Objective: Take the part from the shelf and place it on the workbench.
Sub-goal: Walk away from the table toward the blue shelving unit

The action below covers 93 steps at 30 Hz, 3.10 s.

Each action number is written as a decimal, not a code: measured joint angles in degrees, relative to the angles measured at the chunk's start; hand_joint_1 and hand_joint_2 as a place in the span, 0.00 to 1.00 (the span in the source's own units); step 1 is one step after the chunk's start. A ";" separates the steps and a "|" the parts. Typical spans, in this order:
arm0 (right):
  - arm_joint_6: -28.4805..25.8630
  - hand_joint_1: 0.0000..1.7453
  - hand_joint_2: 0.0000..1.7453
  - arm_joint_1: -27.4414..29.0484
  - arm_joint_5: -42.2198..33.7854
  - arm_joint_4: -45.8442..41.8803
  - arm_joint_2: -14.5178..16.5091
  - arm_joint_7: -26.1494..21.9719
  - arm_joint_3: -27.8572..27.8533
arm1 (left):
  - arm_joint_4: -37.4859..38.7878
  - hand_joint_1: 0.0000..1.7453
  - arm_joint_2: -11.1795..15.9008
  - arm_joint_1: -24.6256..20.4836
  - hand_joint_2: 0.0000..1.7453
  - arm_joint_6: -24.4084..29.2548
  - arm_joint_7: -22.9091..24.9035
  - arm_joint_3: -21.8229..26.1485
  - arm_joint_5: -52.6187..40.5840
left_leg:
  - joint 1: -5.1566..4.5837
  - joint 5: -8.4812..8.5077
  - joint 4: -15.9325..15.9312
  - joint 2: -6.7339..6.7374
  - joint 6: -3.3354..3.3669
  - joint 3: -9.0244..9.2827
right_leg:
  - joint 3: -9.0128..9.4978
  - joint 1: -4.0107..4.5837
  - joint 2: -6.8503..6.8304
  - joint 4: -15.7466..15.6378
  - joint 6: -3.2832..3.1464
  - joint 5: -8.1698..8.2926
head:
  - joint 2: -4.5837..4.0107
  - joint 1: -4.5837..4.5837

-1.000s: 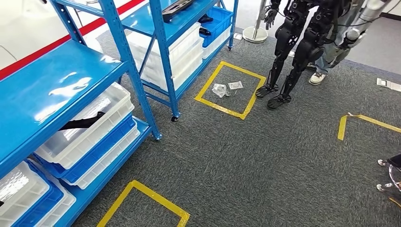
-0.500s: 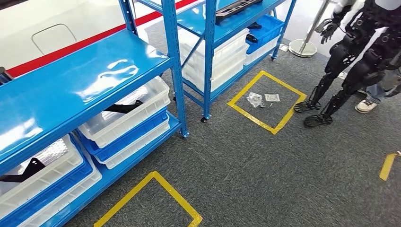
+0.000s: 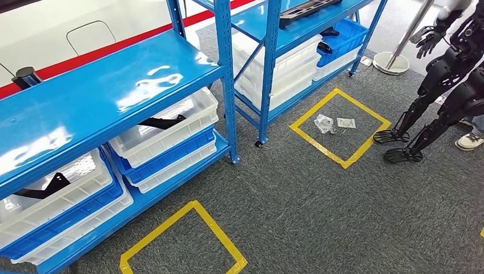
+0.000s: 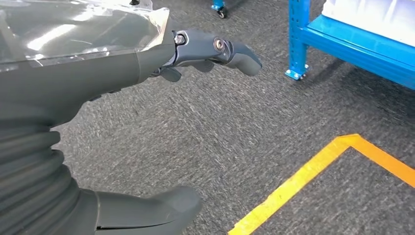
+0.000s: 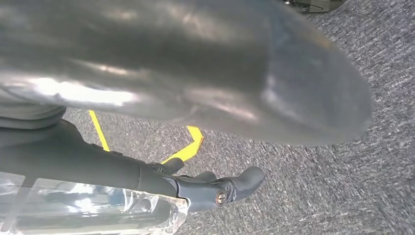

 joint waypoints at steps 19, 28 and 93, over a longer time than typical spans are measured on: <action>-0.05 0.00 0.00 0.08 -0.48 0.03 -0.40 0.16 -0.04 | 4.58 0.00 0.19 -2.01 1.00 -0.15 -0.33 2.83 -0.56 | 0.16 0.92 -2.34 -4.65 1.02 1.27 | -0.59 -1.41 2.79 0.80 3.69 -0.10 | 0.01 0.22; 0.08 0.00 0.00 -0.22 -0.11 0.11 -0.45 -0.18 -0.04 | 5.41 0.00 0.99 -2.14 0.50 -1.53 0.77 3.81 0.09 | -0.04 1.66 -3.69 -5.07 1.06 1.68 | 0.46 -1.56 3.17 -1.65 1.72 1.13 | 0.00 0.18; -0.19 0.00 0.00 0.13 0.59 0.17 -0.71 0.22 -0.04 | 6.32 0.00 0.23 -2.46 1.00 -4.29 0.98 4.28 -0.97 | 0.15 -4.86 9.66 -1.26 -1.18 -5.79 | 0.42 -1.14 0.26 -1.05 -0.19 0.49 | 0.01 -0.37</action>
